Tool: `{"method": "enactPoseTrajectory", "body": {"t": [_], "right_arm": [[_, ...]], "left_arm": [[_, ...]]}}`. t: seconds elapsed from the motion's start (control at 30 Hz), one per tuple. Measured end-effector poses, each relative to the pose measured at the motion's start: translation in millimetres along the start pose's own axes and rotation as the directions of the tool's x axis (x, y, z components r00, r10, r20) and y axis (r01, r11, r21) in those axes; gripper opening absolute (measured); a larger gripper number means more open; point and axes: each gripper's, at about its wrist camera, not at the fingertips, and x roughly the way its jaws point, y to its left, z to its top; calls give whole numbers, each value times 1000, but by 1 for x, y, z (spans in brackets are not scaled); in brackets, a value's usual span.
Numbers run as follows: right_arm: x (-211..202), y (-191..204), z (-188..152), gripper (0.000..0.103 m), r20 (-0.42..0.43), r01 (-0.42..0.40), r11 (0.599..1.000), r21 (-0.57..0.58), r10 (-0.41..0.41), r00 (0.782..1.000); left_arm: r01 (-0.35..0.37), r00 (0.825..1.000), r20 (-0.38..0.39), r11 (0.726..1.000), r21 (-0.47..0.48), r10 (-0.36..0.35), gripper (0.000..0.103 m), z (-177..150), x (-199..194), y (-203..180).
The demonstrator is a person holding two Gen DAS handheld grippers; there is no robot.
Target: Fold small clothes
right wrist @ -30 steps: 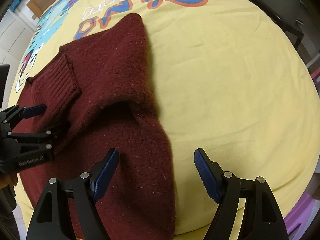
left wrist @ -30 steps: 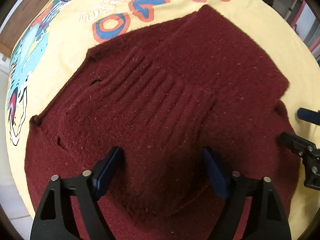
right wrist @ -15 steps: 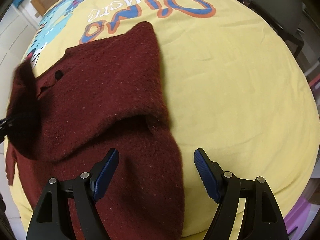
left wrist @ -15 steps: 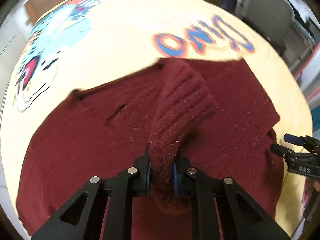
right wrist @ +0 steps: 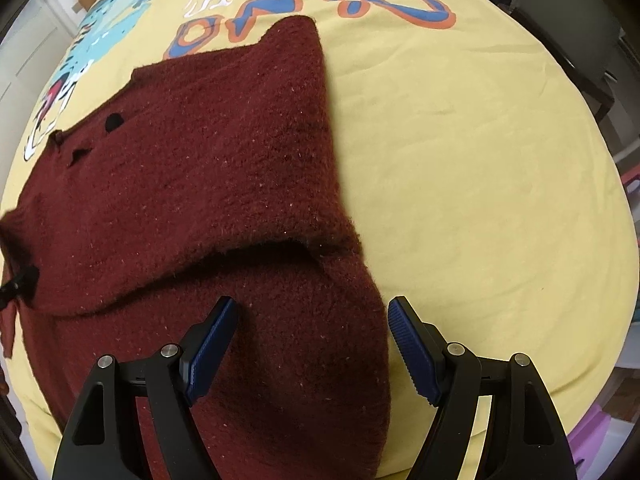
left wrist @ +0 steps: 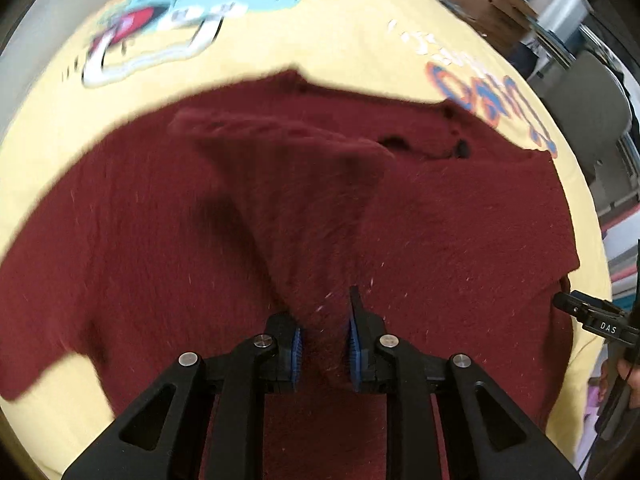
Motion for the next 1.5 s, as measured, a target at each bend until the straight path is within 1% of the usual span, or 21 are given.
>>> {"method": "enactPoseTrajectory", "body": {"t": [0.07,0.13,0.17,0.2,0.23,0.27,0.3,0.33,0.4,0.53,0.63,0.83,0.93,0.97,1.07,1.1,1.13,1.2,1.3,1.37,1.5], "right_arm": [[0,0,0,79,-2,1,1000,1,-1,1000],[-1,1,0,79,0,-2,1000,1,2,1000],[-2,1,0,79,0,-3,1000,0,3,1000],[-2,1,0,79,1,-6,1000,-1,6,1000],[2,6,8,79,1,-9,1000,-2,9,1000],[1,6,8,79,4,-11,1000,-2,11,1000],[0,6,8,79,5,-11,1000,-3,11,1000],[-1,7,8,79,6,-11,1000,-3,11,1000],[-3,6,7,79,9,-15,1000,-3,15,1000],[-8,7,8,79,16,-18,1000,-5,18,1000],[-10,7,10,79,16,-13,1000,-10,13,1000],[-10,2,12,79,12,3,1000,-7,-3,1000],[-11,-3,12,79,17,12,1000,2,-12,1000],[-13,-5,13,79,29,13,1000,7,-14,999],[-21,-11,15,79,50,4,1000,18,-4,999],[-23,-12,18,79,55,2,1000,19,-3,998],[-24,-13,20,79,58,3,1000,19,-4,998],[-25,-15,26,79,64,5,1000,23,-7,998],[-28,-15,35,79,80,-6,999,36,3,997],[-30,-15,43,79,88,-16,999,36,13,996],[-24,-10,65,79,94,-24,1000,18,22,995]], "left_arm": [[2,1000,-28,1000,-30,-3,22,-2,4,9],[-31,999,-39,999,-35,29,27,-6,4,17],[-35,999,-42,999,-39,33,36,-8,3,21],[-38,998,-54,998,-50,35,52,-8,2,26],[-42,997,-71,997,-67,37,62,-8,1,32],[-35,997,-74,996,-81,29,77,-8,-3,38],[-27,997,-69,996,-87,21,83,-9,-8,42],[-26,998,-65,995,-92,20,84,-8,-14,47],[-44,997,-61,995,-93,38,100,-3,-25,55],[-64,998,-23,993,-100,62,102,7,-41,68],[-55,998,-14,992,-114,54,102,17,-41,79],[-30,995,-99,988,-152,14,101,40,9,74],[-56,994,-104,990,-132,43,101,43,25,60],[-69,993,-105,990,-125,57,99,43,29,56],[-121,987,-116,989,-90,111,81,42,37,45],[-123,988,-106,988,-93,113,68,42,36,43],[-118,989,-100,989,-93,109,59,42,34,41],[-109,991,-84,990,-89,101,26,43,29,37],[-83,994,-76,992,-95,75,14,42,23,36],[-83,995,-58,993,-83,79,11,43,17,33],[-87,996,13,994,-61,88,11,44,-10,33]]}}
